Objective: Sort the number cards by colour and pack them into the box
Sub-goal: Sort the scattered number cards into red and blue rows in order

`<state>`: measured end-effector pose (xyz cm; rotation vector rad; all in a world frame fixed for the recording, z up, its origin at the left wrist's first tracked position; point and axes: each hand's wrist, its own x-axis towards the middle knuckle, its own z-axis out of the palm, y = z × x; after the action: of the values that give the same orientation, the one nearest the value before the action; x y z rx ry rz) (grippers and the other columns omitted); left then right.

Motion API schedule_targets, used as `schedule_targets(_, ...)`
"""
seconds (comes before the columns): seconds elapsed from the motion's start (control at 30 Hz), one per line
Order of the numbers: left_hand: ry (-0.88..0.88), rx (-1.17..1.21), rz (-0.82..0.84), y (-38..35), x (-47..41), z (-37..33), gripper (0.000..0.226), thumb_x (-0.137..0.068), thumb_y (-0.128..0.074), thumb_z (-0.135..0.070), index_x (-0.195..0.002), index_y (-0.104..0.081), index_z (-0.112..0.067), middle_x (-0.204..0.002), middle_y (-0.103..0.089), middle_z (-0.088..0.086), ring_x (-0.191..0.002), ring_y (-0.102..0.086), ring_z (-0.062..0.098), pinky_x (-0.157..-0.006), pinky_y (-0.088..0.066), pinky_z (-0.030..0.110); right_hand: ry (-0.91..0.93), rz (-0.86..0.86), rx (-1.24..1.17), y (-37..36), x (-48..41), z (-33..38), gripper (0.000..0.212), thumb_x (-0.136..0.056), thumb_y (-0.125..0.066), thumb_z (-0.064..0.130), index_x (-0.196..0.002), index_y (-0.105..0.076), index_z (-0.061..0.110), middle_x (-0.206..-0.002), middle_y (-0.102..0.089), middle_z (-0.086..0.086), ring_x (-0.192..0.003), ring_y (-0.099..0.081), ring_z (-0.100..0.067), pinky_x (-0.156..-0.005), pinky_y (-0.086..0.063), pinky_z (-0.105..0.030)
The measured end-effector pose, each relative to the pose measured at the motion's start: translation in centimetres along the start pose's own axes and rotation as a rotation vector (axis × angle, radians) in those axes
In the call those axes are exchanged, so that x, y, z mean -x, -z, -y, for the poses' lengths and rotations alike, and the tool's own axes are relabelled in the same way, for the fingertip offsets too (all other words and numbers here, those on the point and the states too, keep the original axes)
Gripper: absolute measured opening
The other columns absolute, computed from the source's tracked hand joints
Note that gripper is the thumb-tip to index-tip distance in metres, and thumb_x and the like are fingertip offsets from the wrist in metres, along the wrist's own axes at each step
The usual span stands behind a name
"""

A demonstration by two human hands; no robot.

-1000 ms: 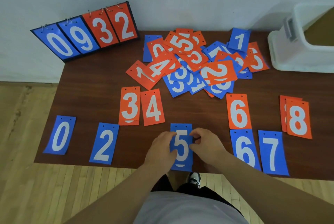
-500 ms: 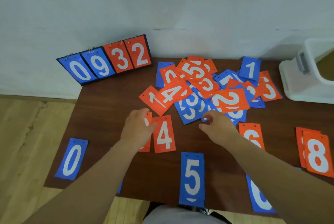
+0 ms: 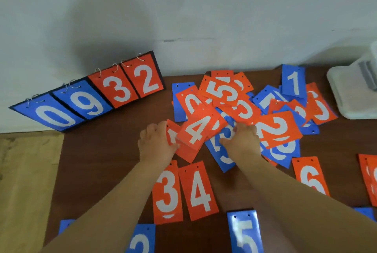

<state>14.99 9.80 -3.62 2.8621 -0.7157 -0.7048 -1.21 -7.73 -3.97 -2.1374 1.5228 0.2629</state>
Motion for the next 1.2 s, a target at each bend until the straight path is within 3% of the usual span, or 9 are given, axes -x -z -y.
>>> schedule_targets(0.1, 0.027, 0.052, 0.021, 0.2, -0.5, 0.0, 0.085, -0.071, -0.082, -0.055, -0.141, -0.038, -0.036, -0.137, -0.047, 0.003, -0.126, -0.047, 0.029, -0.101, -0.048, 0.047, -0.076, 0.037, -0.064, 0.1, -0.6, 0.5, 0.066, -0.073, -0.086, 0.041, -0.122, -0.051, 0.014, -0.127, -0.042, -0.012, -0.098, -0.062, -0.033, -0.087, -0.057, -0.047)
schedule_targets(0.2, 0.04, 0.172, 0.054, 0.5, -0.4, -0.2, 0.074, -0.075, -0.084, -0.044, -0.136, -0.042, -0.038, -0.134, -0.042, 0.002, -0.122, -0.05, 0.025, -0.097, -0.052, 0.043, -0.103, 0.049, -0.127, 0.3, -1.0, 0.4, 0.059, -0.075, -0.087, 0.032, -0.12, -0.053, 0.015, -0.125, -0.045, -0.011, -0.091, -0.063, -0.031, -0.076, -0.058, -0.04)
schedule_targets(0.33, 0.07, 0.299, 0.031, 1.1, 0.1, 0.0, 0.05, -0.087, -0.077, -0.022, -0.129, -0.053, -0.031, -0.133, -0.045, 0.001, -0.115, -0.058, 0.021, -0.085, -0.053, 0.03, -0.067, 0.042, -0.241, 1.0, -1.0, -0.9, 0.035, -0.085, -0.077, 0.016, -0.115, -0.057, 0.015, -0.11, -0.064, -0.007, -0.085, -0.057, -0.02, -0.051, -0.039, -0.021)
schedule_targets(0.67, 0.252, 0.611, -0.289, 5.0, 5.7, 3.1, 0.041, -0.097, -0.062, -0.015, -0.136, -0.055, -0.027, -0.142, -0.054, 0.002, -0.132, -0.051, 0.023, -0.101, -0.05, 0.041, -0.033, 0.045, -0.413, 6.1, 2.5, -4.6, 0.018, -0.088, -0.065, 0.012, -0.103, -0.066, 0.022, -0.082, -0.069, -0.001, -0.069, -0.066, -0.022, -0.051, -0.049, -0.028)
schedule_targets(0.77, 0.233, 0.662, -0.358, 6.3, 8.7, 2.2, 0.039, -0.098, -0.062, -0.015, -0.134, -0.057, -0.03, -0.143, -0.054, 0.0, -0.132, -0.052, 0.021, -0.098, -0.051, 0.037, 0.039, 0.044, -0.438, 8.1, 4.4, -6.3, 0.024, -0.089, -0.06, 0.007, -0.107, -0.067, 0.022, -0.092, -0.069, 0.002, -0.07, -0.065, -0.016, -0.052, -0.048, -0.027)
schedule_targets(0.9, 0.192, 0.746, -0.427, 7.5, 13.9, -0.2, 0.037, -0.098, -0.062, -0.018, -0.131, -0.058, -0.036, -0.139, -0.055, -0.004, -0.126, -0.055, 0.02, -0.093, -0.057, 0.042, 0.126, -0.003, -0.549, 11.1, 7.8, -9.4, 0.025, -0.09, -0.057, 0.008, -0.107, -0.067, 0.024, -0.106, -0.068, 0.002, -0.083, -0.065, -0.013, -0.059, -0.05, -0.027)
schedule_targets(1.03, 0.112, 0.862, -0.286, 8.2, 20.2, -3.8, 0.033, -0.097, -0.065, -0.021, -0.118, -0.06, -0.046, -0.123, -0.057, -0.011, -0.112, -0.063, 0.017, -0.081, -0.062, 0.042, 0.244, 0.013, -0.785, 13.8, 11.8, -12.1, 0.019, -0.091, -0.065, 0.01, -0.098, -0.069, 0.027, -0.101, -0.069, 0.004, -0.09, -0.07, -0.021, -0.077, -0.062, -0.045)
schedule_targets(1.2, -0.133, 0.935, -0.081, 6.8, 28.0, -6.8, 0.043, -0.09, -0.073, -0.011, -0.105, -0.066, -0.051, -0.119, -0.067, -0.013, -0.107, -0.068, 0.013, -0.085, -0.062, 0.037, 0.412, 0.11, -0.9, 15.7, 17.4, -13.9, 0.018, -0.093, -0.067, 0.008, -0.099, -0.07, 0.024, -0.099, -0.07, 0.006, -0.086, -0.071, -0.01, -0.057, -0.055, -0.02)
